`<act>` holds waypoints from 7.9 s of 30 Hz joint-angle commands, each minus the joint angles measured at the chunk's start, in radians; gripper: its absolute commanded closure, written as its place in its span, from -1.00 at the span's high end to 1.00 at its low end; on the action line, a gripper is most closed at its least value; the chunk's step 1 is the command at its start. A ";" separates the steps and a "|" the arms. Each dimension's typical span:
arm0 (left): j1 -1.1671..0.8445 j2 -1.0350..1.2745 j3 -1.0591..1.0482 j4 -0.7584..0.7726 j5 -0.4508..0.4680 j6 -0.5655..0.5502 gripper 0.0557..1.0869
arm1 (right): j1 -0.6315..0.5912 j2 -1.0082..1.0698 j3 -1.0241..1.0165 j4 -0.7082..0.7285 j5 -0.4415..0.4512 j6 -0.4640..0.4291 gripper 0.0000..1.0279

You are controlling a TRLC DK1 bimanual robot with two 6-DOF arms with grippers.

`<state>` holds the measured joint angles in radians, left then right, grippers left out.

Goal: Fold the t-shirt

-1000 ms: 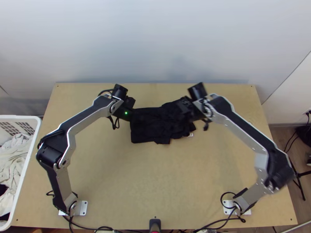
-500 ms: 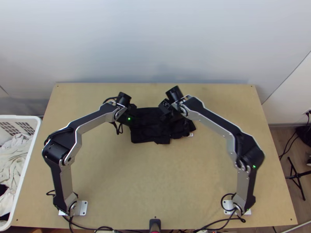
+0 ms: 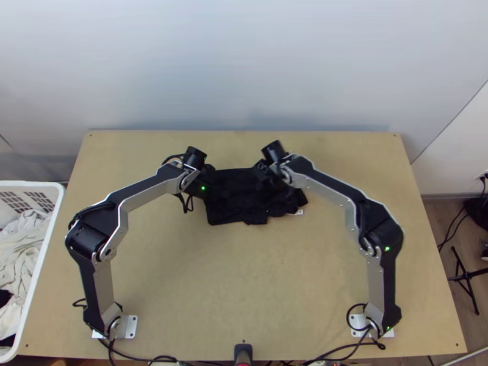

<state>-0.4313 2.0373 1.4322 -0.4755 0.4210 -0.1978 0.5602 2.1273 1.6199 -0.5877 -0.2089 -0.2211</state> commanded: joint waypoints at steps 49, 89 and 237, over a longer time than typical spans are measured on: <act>-0.052 -0.029 -0.032 -0.020 -0.033 0.037 -0.92 | 0.046 -0.158 -0.089 -0.073 -0.004 -0.031 -0.94; -0.096 -0.177 -0.087 -0.114 -0.039 0.054 -0.01 | -0.375 -0.641 -0.505 -0.139 -0.021 -0.032 -0.01; 0.253 -0.601 -0.165 -0.431 -0.036 0.250 0.92 | -0.781 -0.366 0.166 -0.405 0.149 -0.054 0.91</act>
<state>-0.1875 1.4742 1.2678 -0.9009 0.3840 0.0711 -0.2764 1.9396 1.8248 -0.9699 -0.0277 -0.2699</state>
